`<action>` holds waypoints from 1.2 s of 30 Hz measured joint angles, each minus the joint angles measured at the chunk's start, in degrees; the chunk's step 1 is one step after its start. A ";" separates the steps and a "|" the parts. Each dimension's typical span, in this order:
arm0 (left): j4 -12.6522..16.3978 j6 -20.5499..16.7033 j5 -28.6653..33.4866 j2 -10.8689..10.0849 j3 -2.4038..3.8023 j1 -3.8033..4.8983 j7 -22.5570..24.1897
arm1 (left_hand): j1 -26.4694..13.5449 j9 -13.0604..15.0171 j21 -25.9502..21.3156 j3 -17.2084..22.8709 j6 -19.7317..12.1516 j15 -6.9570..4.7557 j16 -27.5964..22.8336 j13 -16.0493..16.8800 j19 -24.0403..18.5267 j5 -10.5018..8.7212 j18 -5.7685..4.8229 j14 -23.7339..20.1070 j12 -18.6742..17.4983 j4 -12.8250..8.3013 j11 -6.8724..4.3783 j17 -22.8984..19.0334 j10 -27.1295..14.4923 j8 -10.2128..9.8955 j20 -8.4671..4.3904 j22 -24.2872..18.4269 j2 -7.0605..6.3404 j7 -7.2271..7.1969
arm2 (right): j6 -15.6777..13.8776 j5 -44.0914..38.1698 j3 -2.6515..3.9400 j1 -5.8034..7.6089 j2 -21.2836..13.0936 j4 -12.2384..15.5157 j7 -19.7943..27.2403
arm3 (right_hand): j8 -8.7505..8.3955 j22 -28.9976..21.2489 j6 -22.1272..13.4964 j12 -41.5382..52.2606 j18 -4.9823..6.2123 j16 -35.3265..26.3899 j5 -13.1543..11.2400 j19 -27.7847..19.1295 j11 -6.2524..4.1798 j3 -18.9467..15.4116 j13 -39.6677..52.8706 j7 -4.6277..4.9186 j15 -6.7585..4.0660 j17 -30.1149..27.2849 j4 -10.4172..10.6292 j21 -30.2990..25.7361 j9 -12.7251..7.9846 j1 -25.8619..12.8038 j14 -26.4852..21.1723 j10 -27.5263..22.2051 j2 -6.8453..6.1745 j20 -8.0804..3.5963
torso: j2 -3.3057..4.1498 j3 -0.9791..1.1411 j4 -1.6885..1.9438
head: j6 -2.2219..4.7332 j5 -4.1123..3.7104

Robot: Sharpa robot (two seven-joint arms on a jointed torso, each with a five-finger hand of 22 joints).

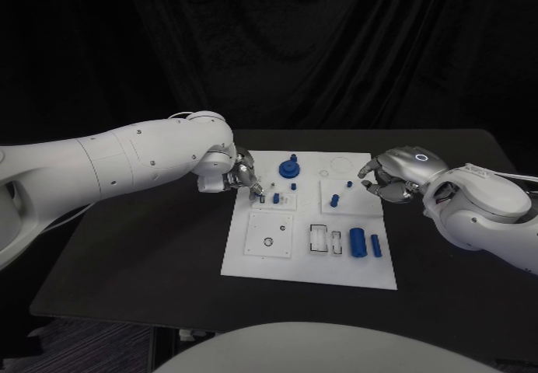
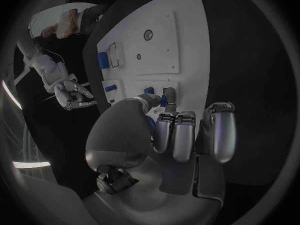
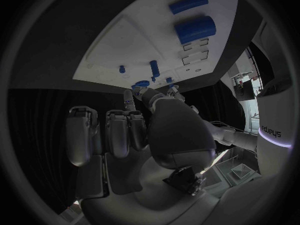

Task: Assemble the parts on the task board

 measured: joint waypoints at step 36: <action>-2.61 3.38 -0.87 2.44 0.00 -0.10 -1.32 | -2.30 -1.03 0.00 1.74 0.21 0.00 0.00 0.00 0.00 -1.06 0.00 0.00 -0.02 -1.74 0.20 0.00 -0.20 -1.33 0.00 0.00 0.18 0.20 | 0.03 0.02 0.00 -0.27 0.40 -0.38 0.00 | 0.00 -0.02 0.00 0.00 0.00 0.00 0.00 0.00 0.00 0.00 0.00 0.00 0.00 0.00 0.00 0.00 0.01 0.00 0.00 0.00 0.00 0.00 | 0.02 0.04 -0.04 | 0.00 0.07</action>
